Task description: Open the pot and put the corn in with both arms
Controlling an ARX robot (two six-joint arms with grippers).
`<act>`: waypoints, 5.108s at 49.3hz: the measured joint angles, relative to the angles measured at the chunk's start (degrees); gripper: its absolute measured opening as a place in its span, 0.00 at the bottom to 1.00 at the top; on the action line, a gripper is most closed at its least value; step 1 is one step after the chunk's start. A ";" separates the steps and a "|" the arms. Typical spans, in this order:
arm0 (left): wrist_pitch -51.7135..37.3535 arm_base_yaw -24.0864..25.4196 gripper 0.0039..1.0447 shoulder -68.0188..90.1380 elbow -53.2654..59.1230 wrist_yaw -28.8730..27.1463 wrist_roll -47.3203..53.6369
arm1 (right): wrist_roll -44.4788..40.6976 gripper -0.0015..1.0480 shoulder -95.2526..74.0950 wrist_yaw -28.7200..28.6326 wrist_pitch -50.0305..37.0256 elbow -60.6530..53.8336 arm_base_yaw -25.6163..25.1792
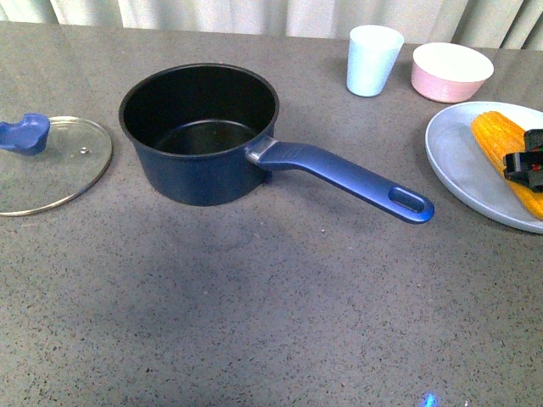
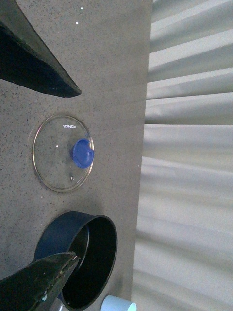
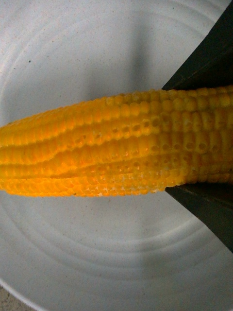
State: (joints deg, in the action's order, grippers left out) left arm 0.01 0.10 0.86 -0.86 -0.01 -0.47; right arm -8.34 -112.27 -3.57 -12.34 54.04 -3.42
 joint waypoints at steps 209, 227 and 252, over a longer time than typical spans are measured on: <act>0.00 0.00 0.92 -0.02 0.00 -0.02 0.02 | 8.50 0.02 82.73 3.61 -16.70 -52.72 3.50; 0.00 0.00 0.92 -0.02 0.00 0.00 0.02 | 8.50 0.02 92.54 3.54 -7.43 -52.74 3.50; 0.00 0.00 0.92 -0.02 0.00 0.00 0.02 | 8.50 0.02 101.98 3.54 2.03 -52.72 3.50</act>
State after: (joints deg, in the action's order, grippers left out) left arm 0.01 0.10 0.84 -0.86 -0.01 -0.45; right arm 0.16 -10.28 -0.03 -10.31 1.32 0.08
